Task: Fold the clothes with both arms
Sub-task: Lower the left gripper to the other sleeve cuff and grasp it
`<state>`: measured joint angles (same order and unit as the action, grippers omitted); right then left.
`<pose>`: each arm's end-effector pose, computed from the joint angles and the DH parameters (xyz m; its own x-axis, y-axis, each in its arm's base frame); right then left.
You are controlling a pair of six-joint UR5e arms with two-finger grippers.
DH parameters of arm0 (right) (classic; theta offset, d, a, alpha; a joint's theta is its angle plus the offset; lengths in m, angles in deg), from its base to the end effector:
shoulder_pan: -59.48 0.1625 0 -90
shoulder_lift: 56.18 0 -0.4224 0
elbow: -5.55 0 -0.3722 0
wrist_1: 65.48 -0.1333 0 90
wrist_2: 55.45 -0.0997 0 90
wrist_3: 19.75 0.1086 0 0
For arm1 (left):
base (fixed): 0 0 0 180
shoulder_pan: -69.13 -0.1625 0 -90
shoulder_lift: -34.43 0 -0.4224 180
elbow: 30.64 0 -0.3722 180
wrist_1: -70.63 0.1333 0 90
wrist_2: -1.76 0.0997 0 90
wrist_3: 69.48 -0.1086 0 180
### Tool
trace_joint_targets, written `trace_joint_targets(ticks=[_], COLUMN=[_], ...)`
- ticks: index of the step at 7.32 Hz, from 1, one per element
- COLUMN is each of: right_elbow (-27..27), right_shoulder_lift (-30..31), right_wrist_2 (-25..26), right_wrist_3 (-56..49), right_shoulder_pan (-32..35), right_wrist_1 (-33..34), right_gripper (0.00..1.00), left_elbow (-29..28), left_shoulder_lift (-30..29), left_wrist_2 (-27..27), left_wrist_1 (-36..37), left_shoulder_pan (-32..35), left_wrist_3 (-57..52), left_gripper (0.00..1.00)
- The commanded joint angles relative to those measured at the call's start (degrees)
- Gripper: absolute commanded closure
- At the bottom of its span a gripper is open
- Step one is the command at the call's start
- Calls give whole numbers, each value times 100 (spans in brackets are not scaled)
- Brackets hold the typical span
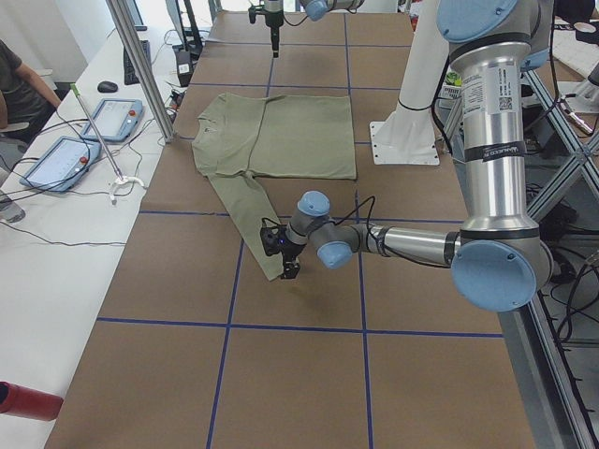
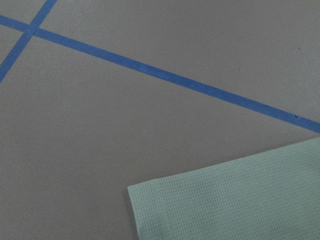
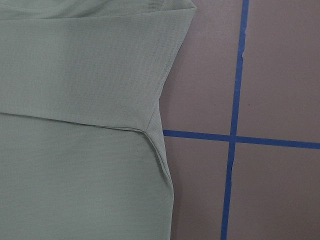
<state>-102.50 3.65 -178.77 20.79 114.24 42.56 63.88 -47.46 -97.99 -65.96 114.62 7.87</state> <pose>-0.2815 -0.5261 0.2785 0.7218 -0.0789 0.6876 0.0390 0.9965 0.0734 0.2390 -0.4070 0.6143 0.6364 -0.3395 -0.6926 0.4945 0.8687 0.0285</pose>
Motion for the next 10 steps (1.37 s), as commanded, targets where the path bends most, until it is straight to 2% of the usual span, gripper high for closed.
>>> trace_joint_targets(ticks=[1,10], right_elbow=[-23,-84], right_shoulder_lift=[29,38], right_wrist_2=[-17,-8], right_wrist_3=[-19,-10], right_shoulder_pan=[26,26], right_wrist_1=[-2,16], right_gripper=[0,0], left_elbow=[-109,-127], left_shoulder_lift=[-28,-37], left_wrist_2=[25,17], left_wrist_1=[1,10], left_shoulder_pan=[-32,-119], left_wrist_3=[0,0], left_gripper=[4,8])
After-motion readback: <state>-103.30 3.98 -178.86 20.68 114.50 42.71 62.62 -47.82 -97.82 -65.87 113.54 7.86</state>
